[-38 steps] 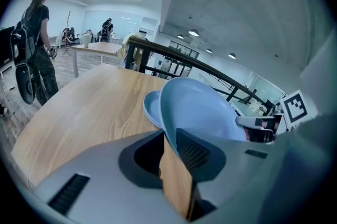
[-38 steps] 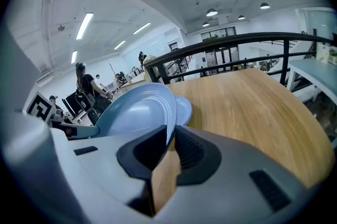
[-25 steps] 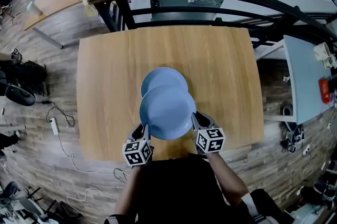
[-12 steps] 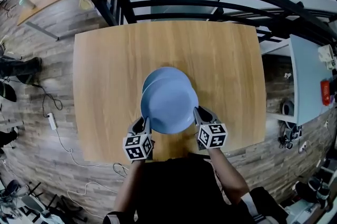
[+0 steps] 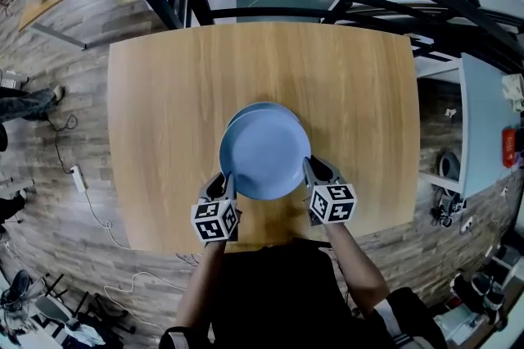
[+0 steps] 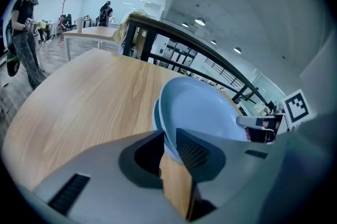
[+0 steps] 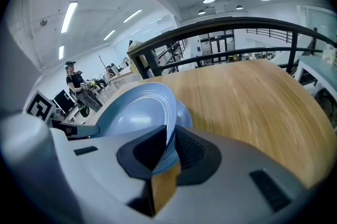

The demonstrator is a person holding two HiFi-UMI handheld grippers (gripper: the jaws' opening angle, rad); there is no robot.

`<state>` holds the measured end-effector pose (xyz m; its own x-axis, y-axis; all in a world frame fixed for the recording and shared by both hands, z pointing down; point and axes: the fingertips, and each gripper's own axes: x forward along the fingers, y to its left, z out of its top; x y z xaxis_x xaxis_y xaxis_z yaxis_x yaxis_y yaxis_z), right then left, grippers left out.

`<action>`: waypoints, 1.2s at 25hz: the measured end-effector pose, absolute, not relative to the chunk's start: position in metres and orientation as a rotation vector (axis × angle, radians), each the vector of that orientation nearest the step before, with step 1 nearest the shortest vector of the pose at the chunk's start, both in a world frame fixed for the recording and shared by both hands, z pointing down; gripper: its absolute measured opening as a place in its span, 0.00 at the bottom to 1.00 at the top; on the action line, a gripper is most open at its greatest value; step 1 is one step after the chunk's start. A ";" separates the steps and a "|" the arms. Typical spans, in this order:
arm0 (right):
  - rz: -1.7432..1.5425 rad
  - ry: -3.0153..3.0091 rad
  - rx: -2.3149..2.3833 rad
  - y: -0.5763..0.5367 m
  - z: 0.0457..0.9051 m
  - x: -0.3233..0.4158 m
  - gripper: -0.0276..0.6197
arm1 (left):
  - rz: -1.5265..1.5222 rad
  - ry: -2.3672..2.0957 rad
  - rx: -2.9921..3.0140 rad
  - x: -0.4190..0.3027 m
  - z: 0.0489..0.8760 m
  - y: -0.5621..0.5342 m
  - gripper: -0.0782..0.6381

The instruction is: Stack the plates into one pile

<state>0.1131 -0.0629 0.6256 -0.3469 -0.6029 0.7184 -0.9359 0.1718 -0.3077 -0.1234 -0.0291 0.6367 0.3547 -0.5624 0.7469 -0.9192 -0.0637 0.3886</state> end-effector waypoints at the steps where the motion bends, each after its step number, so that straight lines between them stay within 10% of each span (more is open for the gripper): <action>1: 1.027 -2.014 1.447 -0.065 0.628 0.112 0.14 | 0.516 -1.315 1.737 -0.124 0.640 -0.031 0.23; 30: 1.097 -1.912 1.409 -0.086 0.677 0.118 0.14 | 0.560 -1.258 1.678 -0.119 0.677 -0.053 0.23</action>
<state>0.1177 -0.0855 0.6774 -0.3243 -0.5237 0.7878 -0.9444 0.1311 -0.3015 -0.1186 -0.0531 0.6772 0.3704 -0.4881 0.7903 -0.9138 -0.0390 0.4043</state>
